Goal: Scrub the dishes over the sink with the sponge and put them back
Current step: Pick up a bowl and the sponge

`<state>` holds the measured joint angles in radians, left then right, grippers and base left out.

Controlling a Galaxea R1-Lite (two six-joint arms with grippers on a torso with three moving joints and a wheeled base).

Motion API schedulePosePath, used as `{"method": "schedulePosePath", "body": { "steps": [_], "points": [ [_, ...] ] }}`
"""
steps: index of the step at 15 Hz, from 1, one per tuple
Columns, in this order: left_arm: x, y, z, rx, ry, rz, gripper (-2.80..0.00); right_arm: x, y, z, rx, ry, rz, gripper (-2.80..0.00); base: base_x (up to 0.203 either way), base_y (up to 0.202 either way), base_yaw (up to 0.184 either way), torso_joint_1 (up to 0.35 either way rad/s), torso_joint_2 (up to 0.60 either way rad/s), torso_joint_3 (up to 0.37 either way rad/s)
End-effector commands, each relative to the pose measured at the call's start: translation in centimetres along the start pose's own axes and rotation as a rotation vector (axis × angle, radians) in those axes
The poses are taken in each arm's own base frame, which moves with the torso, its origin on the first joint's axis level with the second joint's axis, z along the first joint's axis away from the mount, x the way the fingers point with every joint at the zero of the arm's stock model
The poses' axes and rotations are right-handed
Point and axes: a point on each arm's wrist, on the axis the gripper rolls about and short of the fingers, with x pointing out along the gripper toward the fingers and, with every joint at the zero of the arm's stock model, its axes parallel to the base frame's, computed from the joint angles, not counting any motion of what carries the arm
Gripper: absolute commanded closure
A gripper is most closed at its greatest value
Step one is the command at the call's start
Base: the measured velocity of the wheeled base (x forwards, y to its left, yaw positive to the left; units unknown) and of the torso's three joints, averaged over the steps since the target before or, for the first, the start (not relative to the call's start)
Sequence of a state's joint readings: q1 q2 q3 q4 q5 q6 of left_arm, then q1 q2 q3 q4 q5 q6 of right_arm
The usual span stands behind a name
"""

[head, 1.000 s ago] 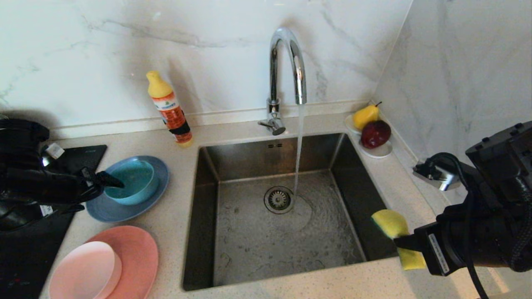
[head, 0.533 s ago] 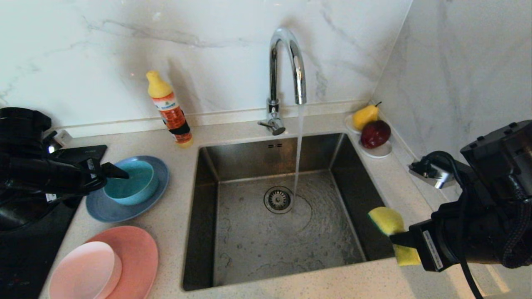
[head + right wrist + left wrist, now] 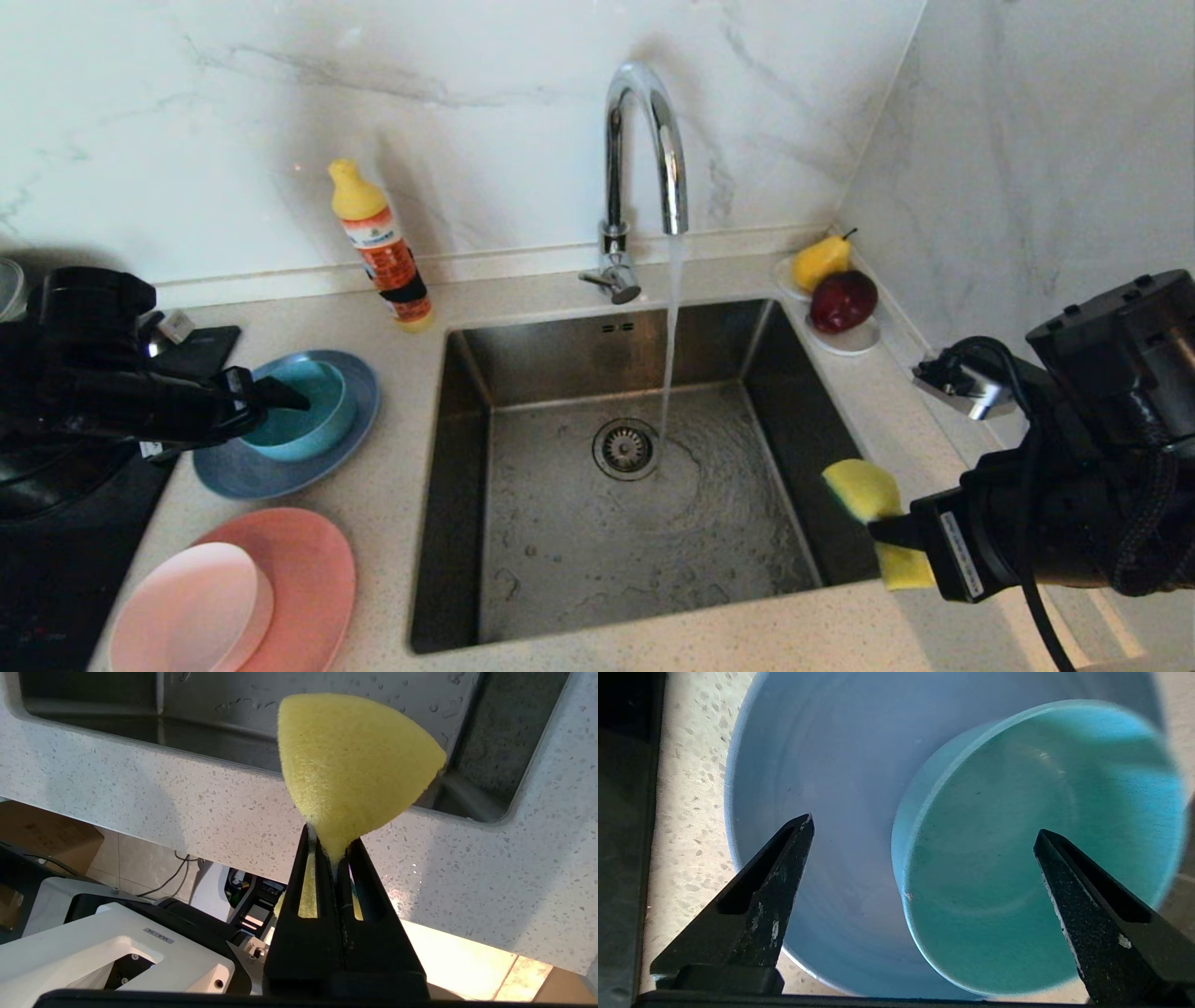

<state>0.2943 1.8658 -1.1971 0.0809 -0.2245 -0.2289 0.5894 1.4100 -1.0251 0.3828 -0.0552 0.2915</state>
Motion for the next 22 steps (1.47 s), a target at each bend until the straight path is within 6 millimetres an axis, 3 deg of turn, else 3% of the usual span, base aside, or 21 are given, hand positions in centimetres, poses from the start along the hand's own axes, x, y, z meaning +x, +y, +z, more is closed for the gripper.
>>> {"method": "schedulePosePath", "body": {
  "steps": [1, 18, 19, 20, 22],
  "points": [
    [0.6, 0.3, -0.5, -0.006, 0.025, 0.006, -2.80, 0.0, 0.0, 0.0, 0.001, 0.000, 0.002, 0.00, 0.000, 0.000, 0.000, 0.000, 0.00, 0.000],
    [0.2, 1.8, 0.2, 0.019, 0.000, 0.053, -2.80, 0.1, 0.1, 0.3, 0.001, 0.000, 0.011, 0.00, 0.000, 0.000, 0.000, 0.000, 0.00, 0.000],
    [0.1, 1.9, 0.3, 0.018, -0.004, 0.055, -2.65, 0.2, 0.1, 0.3, 0.001, 0.003, 0.012, 0.00, 0.000, 0.000, 0.000, 0.000, 0.00, 0.000],
    [0.0, 2.0, 0.4, 0.016, -0.008, 0.057, 0.00, 0.2, 0.1, 0.3, 0.001, 0.003, 0.012, 0.00, 0.000, 0.000, 0.000, 0.000, 0.00, 0.000],
    [0.0, 2.1, 0.4, 0.017, -0.007, 0.060, 0.00, 0.4, 0.1, 0.3, 0.001, 0.009, 0.010, 0.00, 0.000, 0.000, 0.000, 0.000, 0.00, 0.000]
  ]
}}
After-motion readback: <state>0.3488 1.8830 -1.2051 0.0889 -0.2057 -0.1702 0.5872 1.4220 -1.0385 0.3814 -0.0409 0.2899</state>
